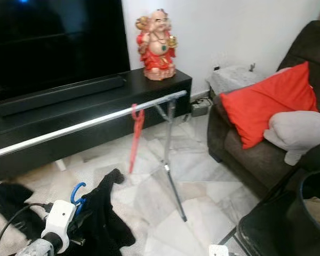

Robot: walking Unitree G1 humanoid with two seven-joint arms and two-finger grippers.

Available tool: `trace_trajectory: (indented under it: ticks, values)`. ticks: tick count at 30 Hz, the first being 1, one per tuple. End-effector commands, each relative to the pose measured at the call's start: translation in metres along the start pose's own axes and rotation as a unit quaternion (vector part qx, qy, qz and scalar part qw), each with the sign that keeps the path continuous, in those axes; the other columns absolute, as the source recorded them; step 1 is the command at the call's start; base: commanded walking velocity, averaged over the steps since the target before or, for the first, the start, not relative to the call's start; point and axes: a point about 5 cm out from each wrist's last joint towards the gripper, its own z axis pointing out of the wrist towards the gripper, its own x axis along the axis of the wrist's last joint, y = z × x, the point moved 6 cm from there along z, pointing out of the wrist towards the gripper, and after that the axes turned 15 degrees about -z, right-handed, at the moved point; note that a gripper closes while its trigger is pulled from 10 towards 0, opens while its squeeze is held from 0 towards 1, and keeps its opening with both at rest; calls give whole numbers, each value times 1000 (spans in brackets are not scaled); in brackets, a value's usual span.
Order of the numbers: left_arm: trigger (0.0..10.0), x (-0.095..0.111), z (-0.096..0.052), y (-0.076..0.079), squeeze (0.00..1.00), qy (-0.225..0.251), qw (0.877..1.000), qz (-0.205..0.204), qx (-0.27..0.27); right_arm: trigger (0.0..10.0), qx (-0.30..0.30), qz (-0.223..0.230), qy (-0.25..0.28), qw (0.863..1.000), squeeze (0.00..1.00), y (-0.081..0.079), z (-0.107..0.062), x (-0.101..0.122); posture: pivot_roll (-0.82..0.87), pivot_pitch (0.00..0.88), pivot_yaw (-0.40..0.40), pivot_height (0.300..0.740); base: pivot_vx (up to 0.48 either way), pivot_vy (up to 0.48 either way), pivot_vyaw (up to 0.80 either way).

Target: Hang hanger

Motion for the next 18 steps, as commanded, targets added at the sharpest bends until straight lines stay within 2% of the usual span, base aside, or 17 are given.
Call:
trace_trajectory:
  ticks: [1,12,15,18]
  values:
    - [10000,12,-2,-10,0,18,1000,5,12,10000,6,4,11,1000,0,-6,1,10,74,0,38,740,480,0,0]
    - [10000,15,0,-12,0,21,1000,5,20,10000,12,2,17,1000,0,-7,1,13,73,0,34,740,480,0,0]
    - [10000,18,1,-14,0,27,999,-1,27,10000,22,-10,22,999,0,-9,1,15,74,0,32,740,82,0,729]
    - [10000,18,2,-13,0,27,999,0,26,10000,26,5,20,999,0,-11,1,14,74,0,33,740,0,0,738]
